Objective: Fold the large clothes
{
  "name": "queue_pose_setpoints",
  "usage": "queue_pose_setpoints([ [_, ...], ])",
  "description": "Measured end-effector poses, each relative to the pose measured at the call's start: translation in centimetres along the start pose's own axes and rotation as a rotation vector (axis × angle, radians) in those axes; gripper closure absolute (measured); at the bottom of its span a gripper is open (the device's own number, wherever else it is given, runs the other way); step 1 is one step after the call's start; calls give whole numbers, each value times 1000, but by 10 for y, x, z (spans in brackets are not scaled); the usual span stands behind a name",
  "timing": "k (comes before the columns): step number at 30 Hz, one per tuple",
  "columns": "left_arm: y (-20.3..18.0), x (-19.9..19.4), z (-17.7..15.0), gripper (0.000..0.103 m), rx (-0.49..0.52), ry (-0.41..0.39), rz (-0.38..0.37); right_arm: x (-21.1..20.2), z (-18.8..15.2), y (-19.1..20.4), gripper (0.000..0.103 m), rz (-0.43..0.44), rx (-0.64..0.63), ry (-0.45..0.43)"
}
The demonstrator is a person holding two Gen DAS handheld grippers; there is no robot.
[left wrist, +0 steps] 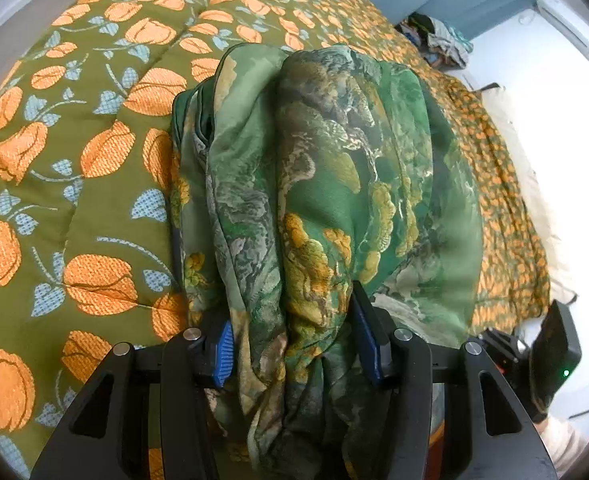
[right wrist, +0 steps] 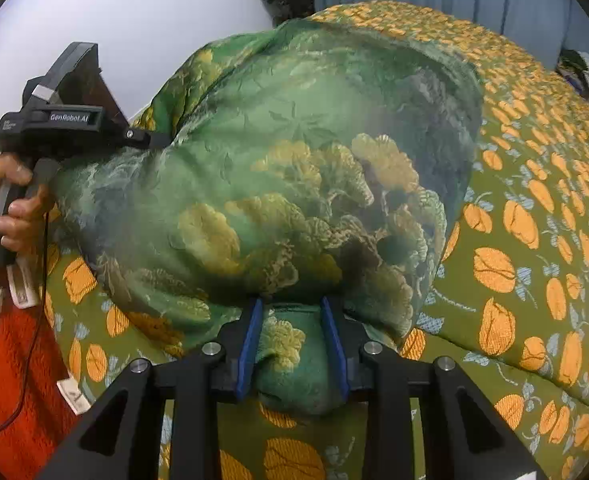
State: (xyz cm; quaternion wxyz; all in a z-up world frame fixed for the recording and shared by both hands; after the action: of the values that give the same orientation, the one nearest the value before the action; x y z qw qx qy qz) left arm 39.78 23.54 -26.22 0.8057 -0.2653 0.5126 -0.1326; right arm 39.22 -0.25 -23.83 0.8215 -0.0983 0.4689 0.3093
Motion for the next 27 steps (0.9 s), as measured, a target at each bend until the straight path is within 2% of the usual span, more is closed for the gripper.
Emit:
queue_pose_setpoints([
  [2, -4, -4, 1, 46, -5, -15, -6, -13, 2, -1, 71, -4, 4, -31],
  [3, -7, -9, 1, 42, -8, -28, -13, -23, 4, -1, 67, -12, 11, -55],
  [4, -9, -15, 0, 37, -14, -42, -16, -35, 3, -2, 55, -33, 22, -77],
  [5, -12, -21, -2, 34, -19, -54, -13, -45, 2, -4, 47, -52, 32, -93],
  [6, -14, -31, -2, 25, -26, -74, 6, -57, 2, -6, 34, -61, 47, -116],
  [7, -15, -37, -2, 19, -31, -89, 24, -70, 2, -10, 28, -55, 64, -147],
  [11, -10, -75, 5, 18, -88, -164, -33, -109, -4, -26, 28, -66, 102, -223],
  [14, -4, -81, 15, 18, -131, -148, -116, -119, -8, -32, 28, -76, 132, -236],
  [16, -7, -72, 20, 15, -104, -110, -108, -116, -8, -32, 28, -68, 144, -227],
  [20, -29, -35, 21, 15, -9, 32, -47, -111, -12, -16, 28, -50, 127, -201],
  [22, -33, -22, 18, 10, 53, 43, 2, -110, -11, -13, 28, -31, 122, -194],
  [24, -26, -13, 18, 3, 61, 50, 27, -109, -12, -14, 28, -25, 133, -186],
  [27, -12, 1, 16, 0, 50, 44, 8, -98, -11, -33, 28, -4, 197, -152],
])
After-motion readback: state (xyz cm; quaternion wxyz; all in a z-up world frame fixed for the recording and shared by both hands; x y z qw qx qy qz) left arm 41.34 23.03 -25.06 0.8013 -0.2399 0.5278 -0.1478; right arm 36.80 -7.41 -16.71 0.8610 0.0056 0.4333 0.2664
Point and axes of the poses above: each gripper's, at about its wrist camera, not at the fingertips, and x roughly the way its jaws point, y to its left, z to its top, the point moved 3 cm from there along x, roughly the way its jaws point, and after that the axes turned 2 degrees about -y, right-handed, at the moved point
